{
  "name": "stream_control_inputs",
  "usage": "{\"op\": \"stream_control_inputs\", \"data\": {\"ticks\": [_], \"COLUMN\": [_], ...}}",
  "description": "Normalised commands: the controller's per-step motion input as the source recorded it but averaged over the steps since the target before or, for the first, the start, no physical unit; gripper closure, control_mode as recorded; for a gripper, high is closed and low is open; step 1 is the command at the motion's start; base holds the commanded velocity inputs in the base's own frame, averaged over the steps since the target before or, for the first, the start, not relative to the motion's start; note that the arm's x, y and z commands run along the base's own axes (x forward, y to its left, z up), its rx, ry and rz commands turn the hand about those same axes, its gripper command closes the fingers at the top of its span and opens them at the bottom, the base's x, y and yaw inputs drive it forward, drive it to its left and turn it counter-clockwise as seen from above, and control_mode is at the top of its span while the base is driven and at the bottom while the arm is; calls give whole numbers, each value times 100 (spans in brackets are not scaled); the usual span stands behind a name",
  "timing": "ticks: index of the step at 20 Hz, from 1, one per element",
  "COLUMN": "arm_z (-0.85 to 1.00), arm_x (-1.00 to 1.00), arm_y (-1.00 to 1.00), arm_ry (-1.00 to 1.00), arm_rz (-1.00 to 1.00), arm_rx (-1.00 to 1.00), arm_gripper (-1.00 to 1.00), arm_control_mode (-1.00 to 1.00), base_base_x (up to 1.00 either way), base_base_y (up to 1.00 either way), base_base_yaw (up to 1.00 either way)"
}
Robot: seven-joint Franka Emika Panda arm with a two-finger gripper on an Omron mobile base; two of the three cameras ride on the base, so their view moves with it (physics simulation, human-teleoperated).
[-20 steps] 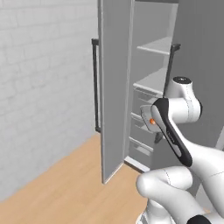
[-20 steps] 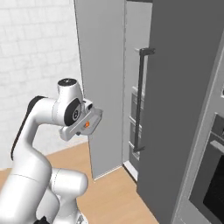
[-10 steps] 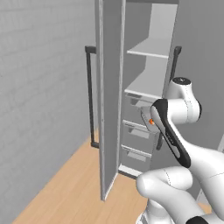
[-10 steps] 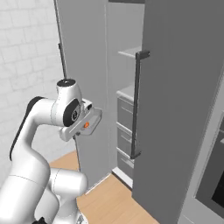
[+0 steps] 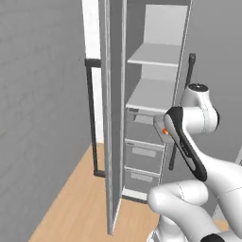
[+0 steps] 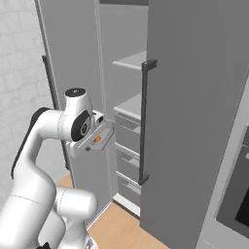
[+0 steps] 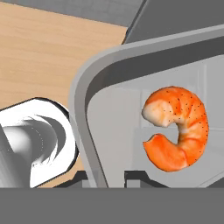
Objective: Take the meat container that has the shrimp and place it on the second highest rack of the freezer. Then take the vegetable container that has the tomato and potato and place it on the highest rack of the freezer.
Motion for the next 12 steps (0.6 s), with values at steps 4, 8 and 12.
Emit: {"op": "stream_control_inputs", "data": {"ticks": [4,8,12], "arm_z": [0,0,0], "arm_x": [0,0,0], "arm_y": [0,0,0], "arm_ry": [0,0,0], "arm_rz": [0,0,0], "arm_rx": [0,0,0], "arm_gripper": [100,100,100], "arm_control_mode": [100,100,100], "base_base_x": [73,62,46], "base_base_y": [34,36,7], "base_base_yaw": [-28,-32,-33]}}
